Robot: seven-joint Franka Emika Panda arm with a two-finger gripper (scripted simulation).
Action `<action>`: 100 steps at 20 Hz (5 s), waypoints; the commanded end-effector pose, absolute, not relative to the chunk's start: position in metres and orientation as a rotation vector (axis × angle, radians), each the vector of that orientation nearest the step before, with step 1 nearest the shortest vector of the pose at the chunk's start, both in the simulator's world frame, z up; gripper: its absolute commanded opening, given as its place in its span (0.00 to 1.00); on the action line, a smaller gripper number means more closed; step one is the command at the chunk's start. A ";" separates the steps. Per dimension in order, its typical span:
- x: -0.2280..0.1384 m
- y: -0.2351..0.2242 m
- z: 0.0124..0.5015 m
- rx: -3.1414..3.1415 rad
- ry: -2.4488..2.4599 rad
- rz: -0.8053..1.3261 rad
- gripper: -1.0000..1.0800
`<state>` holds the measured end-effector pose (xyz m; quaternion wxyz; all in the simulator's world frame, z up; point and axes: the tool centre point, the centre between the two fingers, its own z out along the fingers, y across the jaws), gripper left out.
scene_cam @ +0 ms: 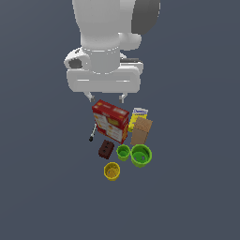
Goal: Pick up a designated object from a clutter of objects.
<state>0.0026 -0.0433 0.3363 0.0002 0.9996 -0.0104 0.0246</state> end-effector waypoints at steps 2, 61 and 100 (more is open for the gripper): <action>0.003 -0.043 0.336 3.141 -0.033 0.077 0.62; 0.124 0.086 0.108 2.521 1.791 -0.389 0.62; 0.115 0.086 0.097 2.494 1.833 -0.400 0.00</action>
